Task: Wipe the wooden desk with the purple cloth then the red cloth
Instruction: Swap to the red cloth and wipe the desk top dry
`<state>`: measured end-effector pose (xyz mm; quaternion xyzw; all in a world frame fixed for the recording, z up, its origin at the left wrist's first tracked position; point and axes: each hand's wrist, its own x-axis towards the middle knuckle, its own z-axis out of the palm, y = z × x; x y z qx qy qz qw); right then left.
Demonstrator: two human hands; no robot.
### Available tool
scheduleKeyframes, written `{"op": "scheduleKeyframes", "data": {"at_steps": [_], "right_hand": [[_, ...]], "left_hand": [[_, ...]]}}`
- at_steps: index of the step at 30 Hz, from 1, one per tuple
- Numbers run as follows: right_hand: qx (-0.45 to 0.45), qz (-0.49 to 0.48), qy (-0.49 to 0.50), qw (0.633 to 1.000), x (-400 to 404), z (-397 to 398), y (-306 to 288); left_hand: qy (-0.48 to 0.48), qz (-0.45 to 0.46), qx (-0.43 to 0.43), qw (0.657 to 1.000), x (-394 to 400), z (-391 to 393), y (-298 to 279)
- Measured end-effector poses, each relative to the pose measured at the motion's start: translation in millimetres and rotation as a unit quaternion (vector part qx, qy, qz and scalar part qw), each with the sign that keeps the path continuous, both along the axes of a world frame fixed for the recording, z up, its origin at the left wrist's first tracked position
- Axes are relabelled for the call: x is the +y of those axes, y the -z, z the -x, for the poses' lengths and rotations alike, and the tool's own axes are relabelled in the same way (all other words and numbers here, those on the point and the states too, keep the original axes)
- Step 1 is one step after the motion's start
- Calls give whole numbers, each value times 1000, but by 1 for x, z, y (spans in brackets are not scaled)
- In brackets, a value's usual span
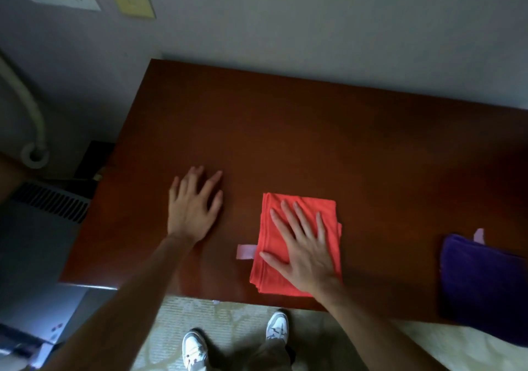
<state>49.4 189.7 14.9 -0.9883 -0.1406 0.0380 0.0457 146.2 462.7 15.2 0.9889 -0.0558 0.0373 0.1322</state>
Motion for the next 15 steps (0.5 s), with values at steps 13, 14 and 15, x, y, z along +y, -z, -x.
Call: {"op": "scheduleKeyframes", "data": {"at_steps": [13,14,15], "right_hand": [[-11,-41,-56,998,13,-348,-7],[-8,-38,-48,998,15,-366,-8],[-6,-37,-39,999,17,-378,-10]], "left_hand": [[-3,-13,-11,1000,-14,-3,22],[0,-18,-16,1000,-14,-4,23],[3,-22,-16,1000,-12,-5,24]]}}
